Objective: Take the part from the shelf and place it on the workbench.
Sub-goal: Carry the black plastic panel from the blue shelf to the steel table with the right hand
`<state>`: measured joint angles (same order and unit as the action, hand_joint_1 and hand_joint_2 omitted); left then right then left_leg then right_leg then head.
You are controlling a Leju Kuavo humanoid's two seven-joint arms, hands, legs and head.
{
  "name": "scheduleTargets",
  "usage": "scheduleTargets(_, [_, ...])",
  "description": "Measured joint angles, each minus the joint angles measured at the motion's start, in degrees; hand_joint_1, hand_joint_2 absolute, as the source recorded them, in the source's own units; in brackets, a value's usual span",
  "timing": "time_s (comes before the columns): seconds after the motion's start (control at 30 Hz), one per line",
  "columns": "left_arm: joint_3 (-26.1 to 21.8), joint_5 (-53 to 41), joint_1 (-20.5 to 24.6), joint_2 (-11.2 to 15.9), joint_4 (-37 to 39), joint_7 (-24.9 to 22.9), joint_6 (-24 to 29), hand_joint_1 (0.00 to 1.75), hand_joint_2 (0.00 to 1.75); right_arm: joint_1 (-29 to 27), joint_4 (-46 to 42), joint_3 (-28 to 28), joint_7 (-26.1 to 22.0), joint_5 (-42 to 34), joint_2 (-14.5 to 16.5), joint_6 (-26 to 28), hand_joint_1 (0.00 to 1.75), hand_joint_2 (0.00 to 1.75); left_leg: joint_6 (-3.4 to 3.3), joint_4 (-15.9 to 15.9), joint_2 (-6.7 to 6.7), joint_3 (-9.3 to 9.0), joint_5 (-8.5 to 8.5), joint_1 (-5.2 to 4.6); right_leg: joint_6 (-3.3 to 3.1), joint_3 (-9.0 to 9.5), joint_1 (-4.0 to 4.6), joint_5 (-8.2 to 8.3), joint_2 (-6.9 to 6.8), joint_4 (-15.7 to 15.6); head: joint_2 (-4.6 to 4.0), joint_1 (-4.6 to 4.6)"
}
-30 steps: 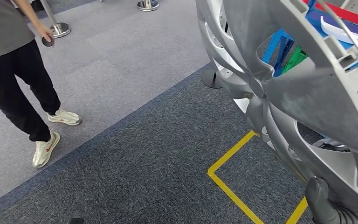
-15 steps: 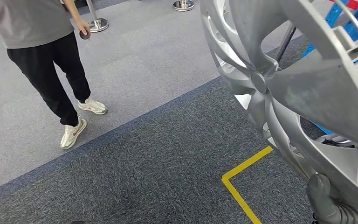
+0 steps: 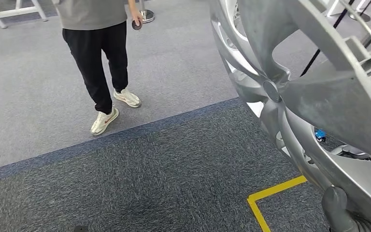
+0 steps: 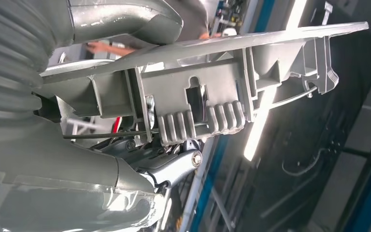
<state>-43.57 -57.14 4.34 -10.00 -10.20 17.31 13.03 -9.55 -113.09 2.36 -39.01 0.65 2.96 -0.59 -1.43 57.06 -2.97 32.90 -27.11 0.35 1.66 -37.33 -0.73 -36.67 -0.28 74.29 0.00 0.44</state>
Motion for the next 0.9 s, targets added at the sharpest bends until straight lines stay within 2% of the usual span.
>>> scheduleTargets(0.03, [-0.01,-0.02,-0.02,0.0,-0.01,-0.02,0.0,0.0,1.75,-0.08,-0.03,-0.02,0.0,0.01,-0.01,0.0,1.75,1.75,0.03,0.07,-0.9,-0.06,-0.01,0.02,-0.14,1.01,-0.06,1.9,0.3,-2.69,0.0,0.12])
scheduleTargets(0.07, [-0.01,-0.02,-0.02,-0.01,-0.01,-0.03,0.0,0.0,1.75,-0.1,-0.1,-0.04,0.0,0.01,-0.01,0.0,1.75,1.75,0.11,0.2,-1.78,-0.11,-0.05,0.06,-0.27,2.72,-0.17,4.2,1.13,-6.84,0.0,0.26])
scheduleTargets(0.13, [-0.01,-0.03,0.0,-0.01,-0.01,-0.07,0.01,0.0,1.75,-0.15,-0.28,-0.12,0.0,0.01,-0.01,0.0,1.75,1.75,0.59,0.67,-3.38,0.19,-0.18,0.0,-0.38,5.53,-0.46,6.96,3.79,-13.67,0.0,0.4])
scheduleTargets(0.17, [-0.02,-0.02,-0.03,-0.01,-0.01,-0.1,0.01,0.0,1.75,-0.16,-0.36,-0.18,0.02,0.04,0.0,0.0,1.75,1.75,0.95,0.82,-4.03,0.45,-0.2,0.03,-0.49,6.1,-0.47,7.29,4.67,-15.15,0.0,0.4])
scheduleTargets(0.2, [-0.02,-0.02,-0.09,0.01,0.0,-0.14,0.02,0.0,1.75,-0.14,-0.39,-0.22,0.06,0.09,0.02,-0.01,1.75,1.75,1.36,0.85,-4.62,0.72,-0.13,0.1,-0.67,6.17,-0.37,7.14,4.86,-15.4,0.0,0.34])
scheduleTargets(0.23, [-0.03,-0.01,-0.18,0.01,0.01,-0.18,0.02,0.0,1.75,-0.07,-0.43,-0.26,0.1,0.14,0.04,-0.02,1.75,1.75,1.73,0.74,-5.2,0.9,0.0,0.25,-0.99,6.24,-0.25,7.25,4.23,-15.42,0.0,0.24])
scheduleTargets(0.27, [-0.03,-0.01,-0.27,-0.01,0.01,-0.22,0.02,0.0,1.75,0.08,-0.43,-0.27,0.15,0.19,0.07,-0.04,1.75,1.75,2.03,0.87,-4.9,1.04,-0.03,0.3,-1.35,6.36,-0.23,7.37,3.57,-15.55,0.0,0.16])
scheduleTargets(0.33, [-0.03,-0.01,-0.22,-0.07,0.02,-0.28,0.02,0.0,1.75,0.29,-0.5,-0.3,0.17,0.22,0.15,-0.1,1.75,1.75,2.45,3.58,-1.86,2.24,-1.66,0.19,-2.07,6.6,-0.33,7.6,2.06,-15.83,0.0,-0.38])
scheduleTargets(0.37, [-0.03,-0.01,-0.12,-0.09,0.02,-0.3,0.02,0.0,1.75,0.35,-0.55,-0.33,0.17,0.22,0.19,-0.11,1.75,1.75,2.58,6.68,0.25,3.62,-3.4,0.14,-2.32,6.61,-0.31,7.61,1.23,-15.88,0.0,-0.68])
scheduleTargets(0.4, [-0.02,-0.02,-0.02,-0.11,0.02,-0.3,0.02,0.0,1.75,0.34,-0.59,-0.37,0.17,0.22,0.22,-0.13,1.75,1.75,2.73,10.63,1.65,5.48,-5.41,0.15,-2.49,6.58,-0.24,7.56,0.39,-15.89,0.0,-0.97])
scheduleTargets(0.43, [-0.02,-0.02,0.02,-0.11,0.02,-0.29,0.02,0.0,1.75,0.33,-0.61,-0.41,0.18,0.22,0.23,-0.13,1.75,1.75,2.84,14.37,2.2,7.29,-7.01,0.21,-2.56,6.53,-0.18,7.52,-0.47,-15.88,0.0,-1.12])
scheduleTargets(0.47, [-0.02,-0.02,-0.01,-0.11,0.02,-0.28,0.02,0.0,1.75,0.33,-0.61,-0.45,0.19,0.23,0.23,-0.13,1.75,1.75,2.9,16.88,2.4,8.53,-7.8,0.25,-2.59,6.51,-0.15,7.47,-1.31,-15.88,0.0,-1.2])
scheduleTargets(0.5, [-0.03,-0.02,-0.07,-0.11,0.02,-0.28,0.02,0.0,1.75,0.33,-0.61,-0.48,0.19,0.23,0.23,-0.13,1.75,1.75,2.92,17.28,2.47,8.75,-7.47,0.26,-2.57,6.51,-0.15,7.41,-2.11,-15.87,0.0,-1.31])
scheduleTargets(0.53, [-0.04,-0.04,-0.13,-0.09,0.02,-0.27,0.03,0.0,1.75,0.34,-0.61,-0.5,0.2,0.23,0.24,-0.13,1.75,1.75,2.87,15.29,2.68,7.74,-6.11,0.25,-2.5,6.59,-0.15,7.33,-2.87,-15.87,0.0,-1.44])
scheduleTargets(0.57, [-0.04,-0.09,-0.15,-0.08,0.01,-0.21,0.03,0.0,1.75,0.34,-0.61,-0.51,0.2,0.23,0.25,-0.13,1.75,1.75,2.76,11.52,3.39,5.75,-4.2,0.21,-2.38,6.74,-0.14,7.21,-3.59,-15.87,0.0,-1.6])
scheduleTargets(0.63, [-0.04,-0.22,-0.07,-0.07,0.0,-0.04,0.03,0.0,1.75,0.28,-0.61,-0.56,0.2,0.22,0.25,-0.13,1.75,1.75,2.35,3.81,6.43,1.63,-1.39,-0.17,-1.92,7.09,0.15,6.83,-4.82,-15.84,0.0,-1.92])
scheduleTargets(0.67, [-0.03,-0.29,-0.02,-0.08,-0.01,0.04,0.02,0.0,1.75,0.25,-0.61,-0.6,0.21,0.22,0.25,-0.13,1.75,1.75,2.06,1.71,7.47,0.57,-0.86,-0.4,-1.66,7.27,0.32,6.66,-5.4,-15.85,0.0,-1.92])
scheduleTargets(0.7, [-0.02,-0.33,0.01,-0.09,-0.01,0.09,0.02,0.0,1.75,0.21,-0.61,-0.63,0.21,0.21,0.26,-0.13,1.75,1.75,1.78,0.94,7.84,0.29,-0.83,-0.65,-1.4,7.43,0.44,6.54,-5.98,-15.92,0.0,-1.87])
scheduleTargets(0.77, [-0.01,-0.36,-0.04,-0.08,-0.01,0.13,0.02,0.0,1.75,0.21,-0.61,-0.68,0.21,0.24,0.27,-0.14,1.75,1.75,1.12,0.64,6.29,0.34,-0.61,-0.65,-0.82,7.85,0.34,6.3,-7.06,-16.14,0.0,-1.7])
scheduleTargets(0.8, [-0.02,-0.36,-0.07,-0.08,-0.01,0.15,0.03,0.0,1.75,0.2,-0.61,-0.7,0.19,0.28,0.27,-0.15,1.75,1.75,0.77,0.43,5.57,0.22,-0.45,-0.5,-0.51,7.9,0.22,5.87,-6.49,-15.78,0.0,-1.62])
scheduleTargets(0.83, [-0.02,-0.36,-0.07,-0.04,-0.01,0.19,0.03,0.0,1.75,0.15,-0.6,-0.78,0.13,0.33,0.26,-0.17,1.75,1.75,0.41,0.22,4.84,0.07,-0.28,-0.31,-0.25,7.48,0.13,4.93,-5.23,-14.46,0.01,-1.46])
scheduleTargets(0.9, [-0.03,-0.37,-0.03,0.0,-0.01,0.23,0.03,0.0,1.75,0.0,-0.59,-0.98,-0.08,0.38,0.2,-0.22,1.75,1.75,-0.09,0.1,3.35,-0.01,-0.12,-0.12,0.07,4.5,0.01,1.63,-1.74,-7.95,0.01,-0.74])
